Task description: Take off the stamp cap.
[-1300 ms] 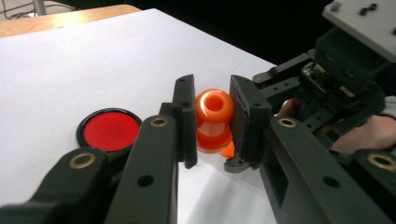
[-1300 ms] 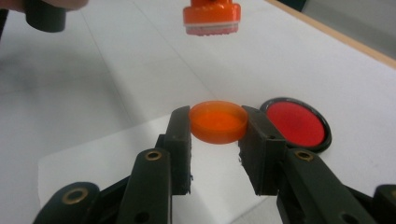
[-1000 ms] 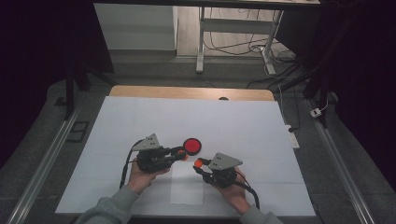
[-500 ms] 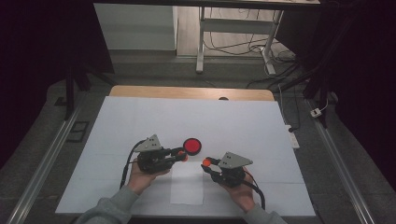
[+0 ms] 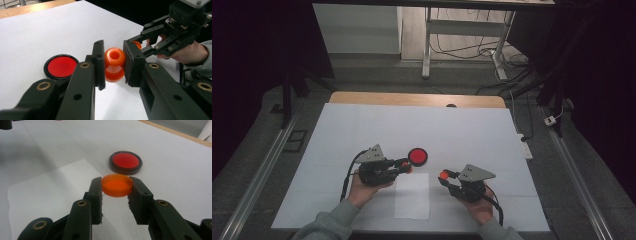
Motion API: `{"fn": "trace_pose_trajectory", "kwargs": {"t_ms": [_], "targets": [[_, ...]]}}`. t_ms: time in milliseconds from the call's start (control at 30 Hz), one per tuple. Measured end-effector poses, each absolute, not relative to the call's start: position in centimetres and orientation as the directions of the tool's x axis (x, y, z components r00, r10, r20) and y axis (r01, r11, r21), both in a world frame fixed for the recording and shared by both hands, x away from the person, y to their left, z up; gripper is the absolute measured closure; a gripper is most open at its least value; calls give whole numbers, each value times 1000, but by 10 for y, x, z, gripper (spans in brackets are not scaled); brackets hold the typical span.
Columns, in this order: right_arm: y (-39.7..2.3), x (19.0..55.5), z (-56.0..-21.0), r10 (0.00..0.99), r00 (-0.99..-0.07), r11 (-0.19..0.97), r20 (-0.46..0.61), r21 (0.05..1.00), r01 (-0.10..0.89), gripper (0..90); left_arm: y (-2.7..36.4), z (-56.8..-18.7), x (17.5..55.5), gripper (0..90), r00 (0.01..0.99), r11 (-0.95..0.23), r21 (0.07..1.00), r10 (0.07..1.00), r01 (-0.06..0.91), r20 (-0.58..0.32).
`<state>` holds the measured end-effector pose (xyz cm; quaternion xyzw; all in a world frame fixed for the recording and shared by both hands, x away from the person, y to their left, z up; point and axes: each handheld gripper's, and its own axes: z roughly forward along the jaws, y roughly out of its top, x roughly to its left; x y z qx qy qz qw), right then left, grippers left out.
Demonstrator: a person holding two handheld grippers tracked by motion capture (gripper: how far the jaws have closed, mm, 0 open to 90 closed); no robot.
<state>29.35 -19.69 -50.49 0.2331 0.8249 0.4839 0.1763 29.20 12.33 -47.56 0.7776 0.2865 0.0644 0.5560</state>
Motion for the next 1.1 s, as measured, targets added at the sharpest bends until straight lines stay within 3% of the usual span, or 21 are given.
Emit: {"fn": "trace_pose_trajectory", "kwargs": {"t_ms": [700,1100], "targets": [[-257,288,-501,642,-764,375,-59,894,246,642,125,-476,292,724,822,-229,899,532,374,-206],[-270,285,-502,659,-750,366,-58,896,253,642,126,-475,293,723,818,-242,898,543,368,-189]]}}
